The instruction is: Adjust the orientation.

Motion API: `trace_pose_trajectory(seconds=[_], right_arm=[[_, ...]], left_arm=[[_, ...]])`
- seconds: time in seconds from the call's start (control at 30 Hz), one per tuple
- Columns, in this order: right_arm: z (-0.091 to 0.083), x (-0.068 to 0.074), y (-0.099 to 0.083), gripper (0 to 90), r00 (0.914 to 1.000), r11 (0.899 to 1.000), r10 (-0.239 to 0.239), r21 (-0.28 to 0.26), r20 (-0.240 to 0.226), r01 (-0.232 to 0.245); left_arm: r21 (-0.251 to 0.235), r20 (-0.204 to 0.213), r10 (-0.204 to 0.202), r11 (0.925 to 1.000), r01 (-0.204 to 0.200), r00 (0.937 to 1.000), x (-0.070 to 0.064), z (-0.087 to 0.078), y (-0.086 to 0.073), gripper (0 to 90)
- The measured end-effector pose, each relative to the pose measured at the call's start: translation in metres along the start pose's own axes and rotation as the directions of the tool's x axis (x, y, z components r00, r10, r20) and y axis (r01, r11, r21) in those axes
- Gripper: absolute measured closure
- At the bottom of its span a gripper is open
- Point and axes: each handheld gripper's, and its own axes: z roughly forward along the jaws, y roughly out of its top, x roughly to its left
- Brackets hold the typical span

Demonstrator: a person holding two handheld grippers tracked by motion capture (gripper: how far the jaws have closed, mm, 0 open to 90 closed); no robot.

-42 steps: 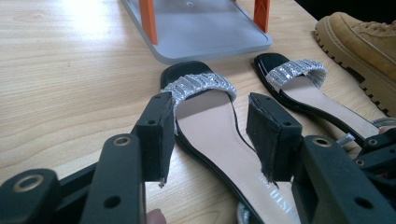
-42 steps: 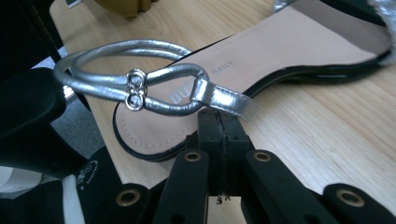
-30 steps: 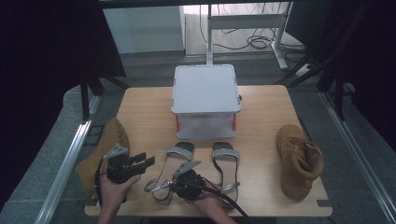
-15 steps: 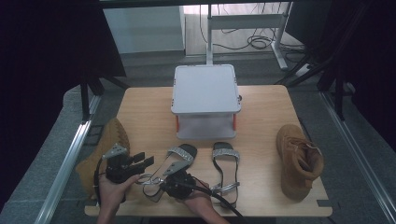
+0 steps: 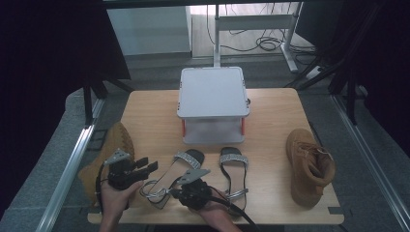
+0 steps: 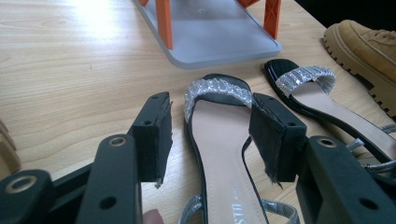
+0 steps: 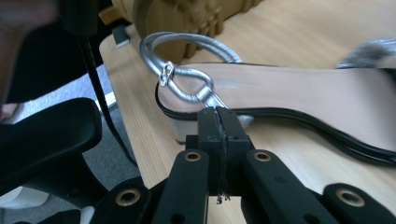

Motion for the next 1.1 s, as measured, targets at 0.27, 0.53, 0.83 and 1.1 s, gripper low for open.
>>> trace_pose_trajectory(seconds=[0.27, 0.53, 0.83, 1.1], right_arm=[[-0.054, -0.020, -0.020, 89.9, 0.9952, 0.997, 0.040, -0.063, 0.090, -0.035], [-0.077, -0.022, -0.038, 89.8, 0.9923, 0.993, 0.062, -0.107, 0.107, -0.051], [-0.094, -0.024, -0.056, 89.8, 0.9876, 0.993, 0.073, -0.102, 0.139, -0.059], [-0.106, -0.022, -0.069, 89.8, 0.9823, 0.992, 0.085, -0.103, 0.167, -0.069]], left_arm=[[0.011, 0.006, 0.026, 0.9996, -0.026, 0.9996, -0.006, 0.003, 0.000, 47.7], [0.018, 0.009, 0.021, 0.9996, -0.021, 0.9997, -0.013, 0.008, -0.002, 46.6], [0.010, 0.005, 0.011, 0.9999, -0.011, 0.9999, -0.015, 0.005, -0.002, 44.9], [0.002, 0.022, 0.026, 0.9997, -0.026, 0.9994, -0.017, 0.006, 0.002, 44.1]])
